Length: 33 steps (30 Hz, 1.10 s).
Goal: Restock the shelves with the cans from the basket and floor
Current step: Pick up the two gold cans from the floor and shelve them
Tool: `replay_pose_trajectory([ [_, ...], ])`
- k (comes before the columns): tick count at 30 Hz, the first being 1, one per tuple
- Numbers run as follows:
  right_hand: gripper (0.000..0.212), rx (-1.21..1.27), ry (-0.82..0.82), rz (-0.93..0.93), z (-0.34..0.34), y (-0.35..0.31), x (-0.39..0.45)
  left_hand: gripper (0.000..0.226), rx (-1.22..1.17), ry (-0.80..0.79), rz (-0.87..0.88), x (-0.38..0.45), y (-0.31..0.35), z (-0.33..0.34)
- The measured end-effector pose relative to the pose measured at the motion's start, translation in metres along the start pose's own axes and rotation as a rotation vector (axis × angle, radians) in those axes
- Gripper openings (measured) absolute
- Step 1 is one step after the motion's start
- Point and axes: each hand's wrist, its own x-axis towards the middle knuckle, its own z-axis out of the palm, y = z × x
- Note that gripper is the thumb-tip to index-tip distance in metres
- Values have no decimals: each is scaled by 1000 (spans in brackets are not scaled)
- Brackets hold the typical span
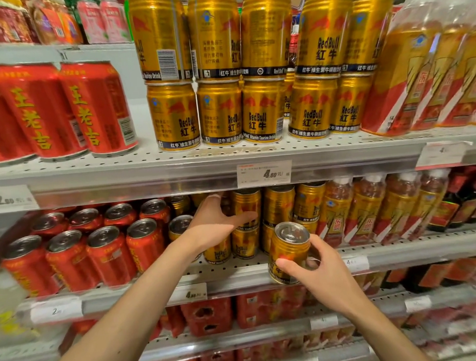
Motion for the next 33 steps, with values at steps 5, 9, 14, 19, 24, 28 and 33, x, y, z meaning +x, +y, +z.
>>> replay_pose_trajectory([
  [5, 51, -18, -9, -42, 4, -7, -3, 83, -31, -26, -36, -8, -5, -10],
  [9, 51, 8, -59, -83, 14, -18, -1, 50, -169, 73, 51, -33, -14, -30],
  [14, 54, 12, -124, -159, 37, -41, 7, 45, -213, -109, 118, -59, -13, -50],
  [19, 46, 41, -179, -158, 65, -54, 19, 49, -195, -199, 104, -62, -17, -64],
  [24, 56, 64, -191, -157, 81, -57, 27, 54, -147, -172, 78, -62, -30, -72],
  [28, 62, 59, -204, -171, 85, -60, 29, 49, -191, -130, 108, -62, -35, -73],
  [33, 70, -294, -81, -381, 62, -65, 28, 50, -338, -3, 111, -59, -34, -75],
])
